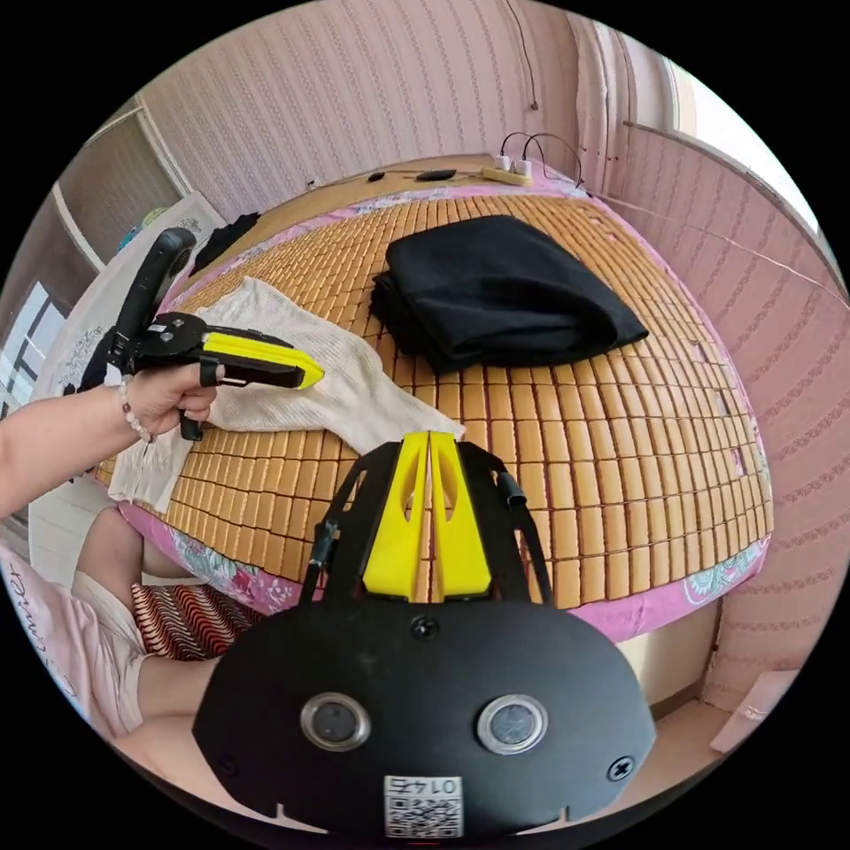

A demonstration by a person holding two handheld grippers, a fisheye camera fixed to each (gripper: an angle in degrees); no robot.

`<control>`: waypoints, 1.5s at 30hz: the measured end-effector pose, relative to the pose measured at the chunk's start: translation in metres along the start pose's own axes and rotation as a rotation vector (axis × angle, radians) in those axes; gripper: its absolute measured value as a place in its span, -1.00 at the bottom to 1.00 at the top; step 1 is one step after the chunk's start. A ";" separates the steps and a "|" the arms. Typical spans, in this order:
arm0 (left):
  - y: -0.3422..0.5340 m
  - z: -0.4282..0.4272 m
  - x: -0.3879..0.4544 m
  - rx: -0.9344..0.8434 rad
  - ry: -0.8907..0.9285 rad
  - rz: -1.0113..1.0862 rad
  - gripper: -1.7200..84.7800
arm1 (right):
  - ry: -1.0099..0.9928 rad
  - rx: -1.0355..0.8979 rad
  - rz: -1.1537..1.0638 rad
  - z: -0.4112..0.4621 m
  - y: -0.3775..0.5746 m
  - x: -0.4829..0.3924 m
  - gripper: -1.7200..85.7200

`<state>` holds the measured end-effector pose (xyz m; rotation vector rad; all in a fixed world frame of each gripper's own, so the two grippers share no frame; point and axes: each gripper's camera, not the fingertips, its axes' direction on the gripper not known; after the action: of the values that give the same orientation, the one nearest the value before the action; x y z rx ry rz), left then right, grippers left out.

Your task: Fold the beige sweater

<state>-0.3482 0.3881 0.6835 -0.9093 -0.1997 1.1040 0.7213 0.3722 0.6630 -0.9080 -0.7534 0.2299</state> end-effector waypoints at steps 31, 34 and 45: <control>0.688 -0.377 -0.291 0.124 -0.510 -1.135 -0.83 | -0.232 -0.412 -1.059 0.218 0.017 -0.732 -0.80; 0.684 -0.371 -0.307 -0.017 -0.534 -1.115 -0.84 | -0.204 -0.450 -1.056 0.243 0.020 -0.753 -0.79; 0.715 -0.412 -0.306 -0.067 -0.567 -1.032 -0.98 | -0.130 -0.511 -1.082 0.282 0.023 -0.812 -0.87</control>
<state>-0.7512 0.0158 -0.0045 -0.4028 -1.0494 0.3457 -0.0560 0.1731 0.3536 -0.8384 -1.3531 -0.8994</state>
